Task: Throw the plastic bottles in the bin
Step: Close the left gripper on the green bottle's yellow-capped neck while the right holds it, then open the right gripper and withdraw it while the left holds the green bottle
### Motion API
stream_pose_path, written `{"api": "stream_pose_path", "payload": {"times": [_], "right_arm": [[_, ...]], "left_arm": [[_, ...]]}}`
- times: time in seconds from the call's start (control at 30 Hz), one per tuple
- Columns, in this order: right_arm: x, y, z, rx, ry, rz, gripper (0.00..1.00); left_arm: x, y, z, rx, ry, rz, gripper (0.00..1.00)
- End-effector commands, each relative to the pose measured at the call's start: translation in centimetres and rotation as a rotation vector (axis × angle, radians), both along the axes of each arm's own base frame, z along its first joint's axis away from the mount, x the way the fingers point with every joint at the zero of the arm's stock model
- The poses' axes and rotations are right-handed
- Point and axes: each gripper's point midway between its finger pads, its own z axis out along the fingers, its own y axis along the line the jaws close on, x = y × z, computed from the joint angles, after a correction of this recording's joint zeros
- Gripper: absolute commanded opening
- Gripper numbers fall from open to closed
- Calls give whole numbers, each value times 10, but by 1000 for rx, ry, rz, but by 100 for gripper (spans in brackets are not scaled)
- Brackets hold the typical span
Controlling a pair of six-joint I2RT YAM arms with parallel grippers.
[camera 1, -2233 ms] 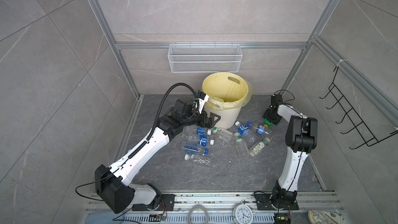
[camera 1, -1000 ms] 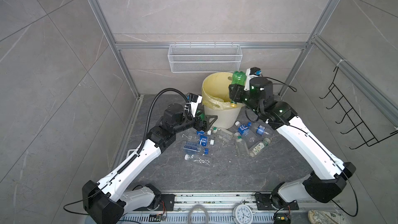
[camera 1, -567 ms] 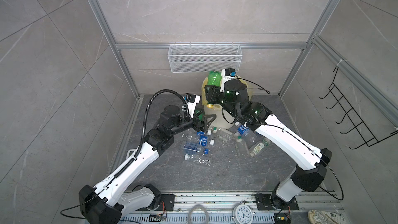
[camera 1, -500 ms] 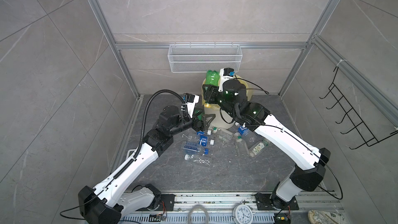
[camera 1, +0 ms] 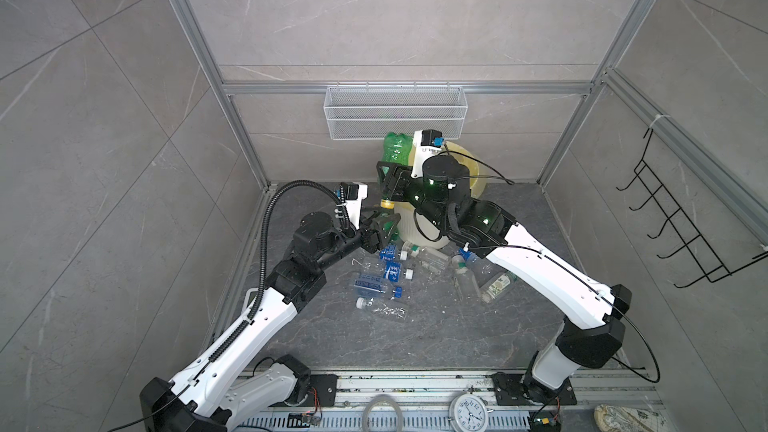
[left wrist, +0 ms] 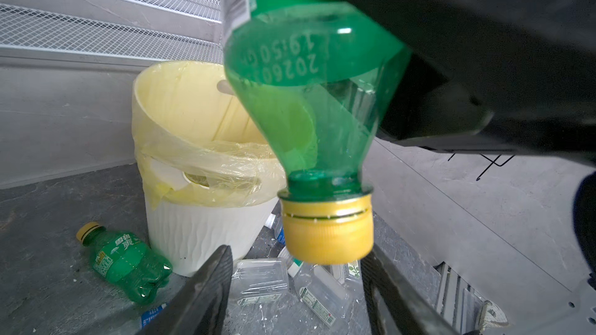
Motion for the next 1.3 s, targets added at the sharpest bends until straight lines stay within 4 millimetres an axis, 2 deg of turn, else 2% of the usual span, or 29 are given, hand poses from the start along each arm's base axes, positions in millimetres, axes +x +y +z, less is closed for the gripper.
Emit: {"api": "stream_pose_path", "payload": {"times": [0.0, 0.13, 0.3, 0.4, 0.53, 0.73, 1.07, 1.27], "right_arm": [[1, 11, 2, 32, -5, 7, 49], [0, 17, -2, 26, 1, 18, 49], [-2, 20, -3, 27, 2, 30, 49], [-3, 24, -5, 25, 5, 38, 49], [-2, 24, -9, 16, 9, 30, 49], [-2, 23, -11, -6, 11, 29, 52], [-3, 10, -9, -79, 12, -9, 79], [-7, -14, 2, -113, -12, -67, 94]], "left_arm": [[-1, 5, 24, -64, -59, 0, 64], [2, 8, 24, -75, -51, 11, 60], [5, 10, 24, -86, -44, 20, 49], [8, 11, 22, -93, -31, 22, 41], [10, 11, 21, -98, -21, 19, 23], [12, 11, 20, -97, -12, 24, 11], [20, 14, 15, -77, 10, 63, 6], [25, 20, 11, -54, 13, 105, 5]]}}
